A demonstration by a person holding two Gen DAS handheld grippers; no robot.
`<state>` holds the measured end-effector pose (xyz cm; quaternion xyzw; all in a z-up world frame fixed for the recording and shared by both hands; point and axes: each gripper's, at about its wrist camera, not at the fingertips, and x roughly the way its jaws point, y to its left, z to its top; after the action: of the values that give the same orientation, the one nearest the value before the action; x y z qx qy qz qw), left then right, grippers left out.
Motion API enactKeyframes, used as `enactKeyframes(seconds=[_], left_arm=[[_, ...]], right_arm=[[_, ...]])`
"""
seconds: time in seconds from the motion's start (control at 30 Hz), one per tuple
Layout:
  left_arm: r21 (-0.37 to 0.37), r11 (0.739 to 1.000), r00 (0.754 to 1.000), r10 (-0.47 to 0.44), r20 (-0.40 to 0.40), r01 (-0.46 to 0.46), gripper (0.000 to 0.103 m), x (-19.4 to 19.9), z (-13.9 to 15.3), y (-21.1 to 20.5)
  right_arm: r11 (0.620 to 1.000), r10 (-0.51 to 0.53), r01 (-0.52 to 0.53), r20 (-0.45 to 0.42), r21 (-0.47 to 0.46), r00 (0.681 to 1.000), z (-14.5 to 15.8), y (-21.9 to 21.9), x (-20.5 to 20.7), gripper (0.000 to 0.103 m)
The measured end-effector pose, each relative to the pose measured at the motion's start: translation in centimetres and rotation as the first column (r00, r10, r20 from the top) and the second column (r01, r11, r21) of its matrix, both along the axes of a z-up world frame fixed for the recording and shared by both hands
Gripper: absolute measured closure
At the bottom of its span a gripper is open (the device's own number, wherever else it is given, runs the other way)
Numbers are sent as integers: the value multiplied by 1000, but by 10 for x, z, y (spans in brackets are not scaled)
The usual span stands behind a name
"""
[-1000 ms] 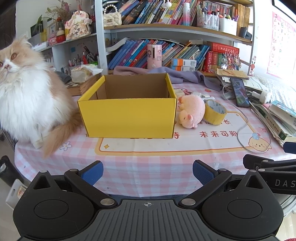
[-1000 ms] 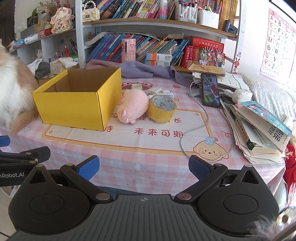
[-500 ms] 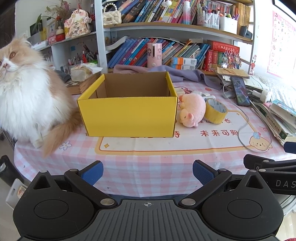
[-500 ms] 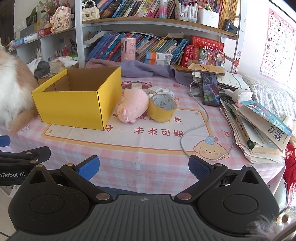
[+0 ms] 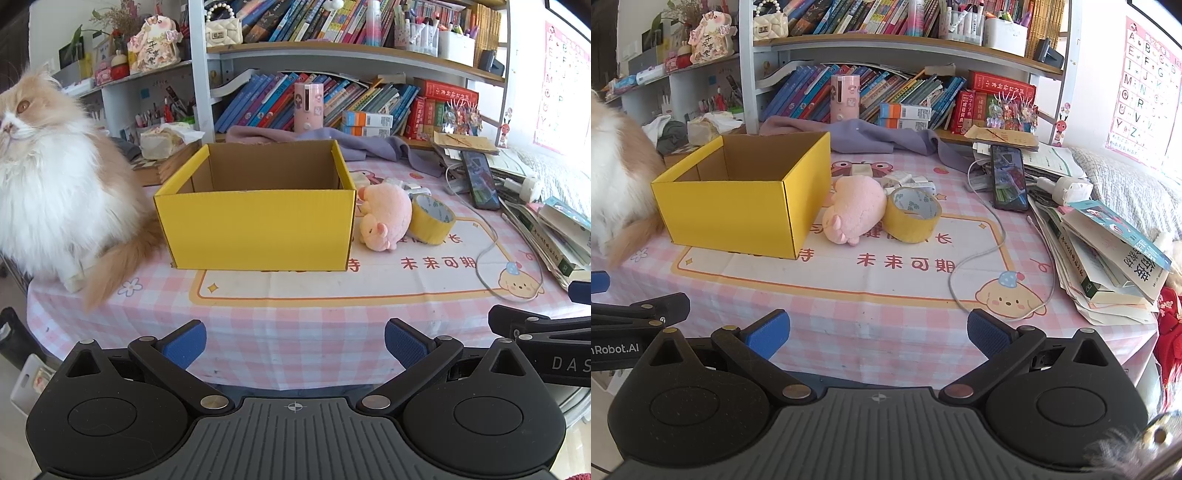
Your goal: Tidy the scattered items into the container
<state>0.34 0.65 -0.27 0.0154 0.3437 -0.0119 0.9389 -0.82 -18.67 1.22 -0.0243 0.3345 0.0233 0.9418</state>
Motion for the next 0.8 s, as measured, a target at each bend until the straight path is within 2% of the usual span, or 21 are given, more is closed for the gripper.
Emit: enactKeyframes(seconds=[0.8], left_arm=[[1,1000,1000,-16,7,16,0,1,2,-2]], right_arm=[[1000,11,-11,3,-10,1000,2,1,2,0]])
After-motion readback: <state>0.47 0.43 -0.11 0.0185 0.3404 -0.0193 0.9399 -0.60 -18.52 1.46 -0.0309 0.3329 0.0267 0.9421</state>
